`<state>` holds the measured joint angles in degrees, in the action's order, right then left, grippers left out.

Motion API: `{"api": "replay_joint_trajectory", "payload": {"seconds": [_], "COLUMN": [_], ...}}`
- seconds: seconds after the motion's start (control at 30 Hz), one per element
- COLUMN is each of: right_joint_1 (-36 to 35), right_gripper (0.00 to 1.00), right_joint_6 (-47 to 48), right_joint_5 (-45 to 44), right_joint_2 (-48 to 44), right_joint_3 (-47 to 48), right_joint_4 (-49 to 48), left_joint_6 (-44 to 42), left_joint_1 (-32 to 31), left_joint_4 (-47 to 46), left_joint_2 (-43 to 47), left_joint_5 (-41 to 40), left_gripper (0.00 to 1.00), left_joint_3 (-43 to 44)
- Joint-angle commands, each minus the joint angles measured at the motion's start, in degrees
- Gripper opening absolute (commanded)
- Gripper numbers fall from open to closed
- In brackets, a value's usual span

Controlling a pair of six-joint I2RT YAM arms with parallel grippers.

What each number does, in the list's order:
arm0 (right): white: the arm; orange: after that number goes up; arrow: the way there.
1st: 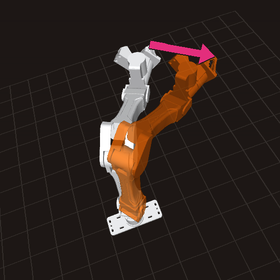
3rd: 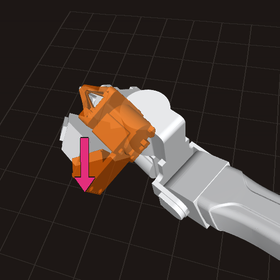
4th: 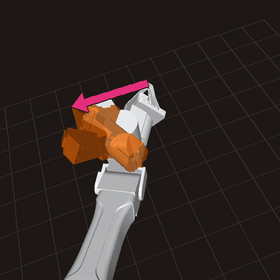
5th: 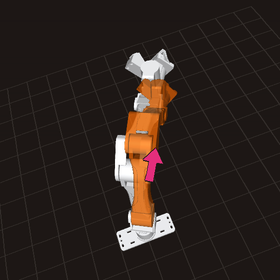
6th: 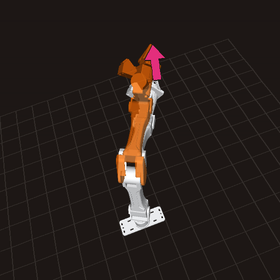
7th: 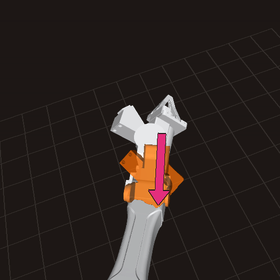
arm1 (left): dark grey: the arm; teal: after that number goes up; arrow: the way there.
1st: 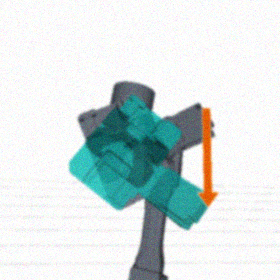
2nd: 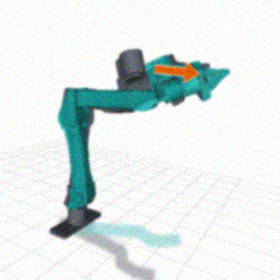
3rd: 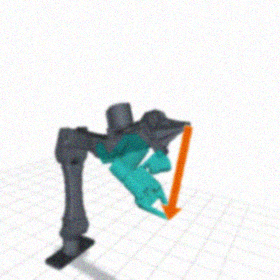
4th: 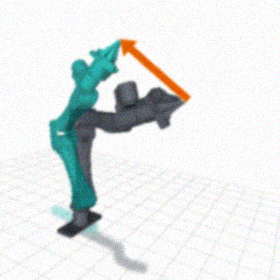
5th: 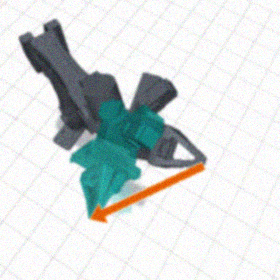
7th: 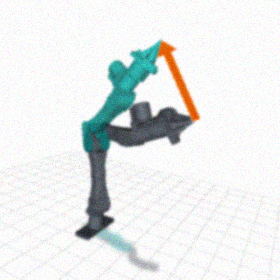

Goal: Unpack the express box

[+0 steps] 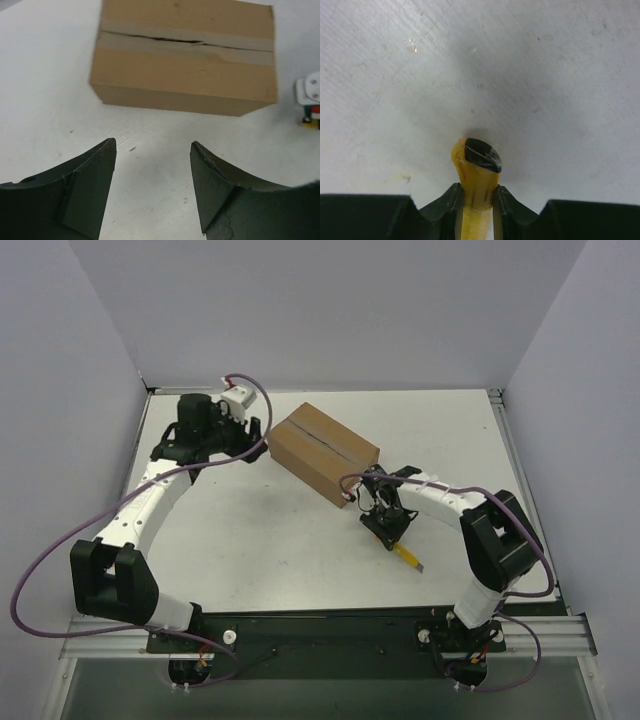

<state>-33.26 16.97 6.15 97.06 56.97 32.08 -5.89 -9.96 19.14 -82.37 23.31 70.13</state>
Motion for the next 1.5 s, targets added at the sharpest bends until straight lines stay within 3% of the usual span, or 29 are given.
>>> {"api": "replay_joint_trajectory", "payload": {"seconds": [0.0,0.2,0.33,0.4,0.5,0.73,0.83,0.97,1.0,1.03,1.1,1.13,1.47], "right_joint_1": [5.38,14.34,15.59,15.5,15.41,10.41,10.32,10.66,10.67,10.93,11.63,11.72,11.99], "right_gripper": [0.0,0.0,0.0,0.0,0.0,0.0,0.0,0.0,0.0,0.0,0.0,0.0,0.0], "right_joint_6": [1.4,-5.35,-19.93,-28.08,-34.71,-38.86,-37.72,-31.67,-30.95,-30.69,-31.47,-31.47,-36.57], "right_joint_5": [2.45,14.14,5.65,-0.57,-1.68,-3.34,7.88,27.19,30.12,32.06,36.62,37.35,42.01], "right_joint_2": [-6.61,-5.83,-4.24,-4.77,-5.83,-2.58,-2.31,-3.63,-4.67,-5.2,-6.61,-6.79,-5.91], "right_joint_3": [12.87,43.07,50.07,49.29,46.57,52.01,51.05,47.8,45.62,44.21,40.78,40.5,40.06], "right_joint_4": [12.36,17.24,7.15,-0.99,-11.29,-13.7,-17.04,-24.14,-25.64,-27.49,-31.72,-33.46,-38.84], "left_joint_6": [1.41,4.21,9.04,13.78,18.97,31.63,35.23,41.81,43.14,44.37,50.16,53.49,53.26], "left_joint_1": [-8.57,-12.46,-12.46,-12.63,-12.89,-14.04,-13.69,-12.55,-12.46,-12.02,-11.67,-11.49,-12.98], "left_joint_4": [-2.44,-6.98,-18.23,-25.25,-29.23,-35.31,-36.53,-41.45,-44.33,-45.49,-51.78,-53.74,-54.55], "left_joint_2": [-0.76,-5.34,-5.43,-6.13,-9.11,-14.92,-15.8,-17.65,-19.04,-19.75,-22.03,-22.83,-26.97], "left_joint_5": [5.16,12.98,12.81,12.98,19.98,21.25,21.86,34.82,37.05,38.64,41.81,42.6,43.31], "left_gripper": [0.7,0.71,0.71,0.73,0.73,0.7,0.71,0.75,0.78,0.96,0.97,0.97,0.97], "left_joint_3": [4.92,13.8,14.86,14.69,16.96,19.61,18.56,18.29,18.29,18.46,18.38,18.46,21.1]}}
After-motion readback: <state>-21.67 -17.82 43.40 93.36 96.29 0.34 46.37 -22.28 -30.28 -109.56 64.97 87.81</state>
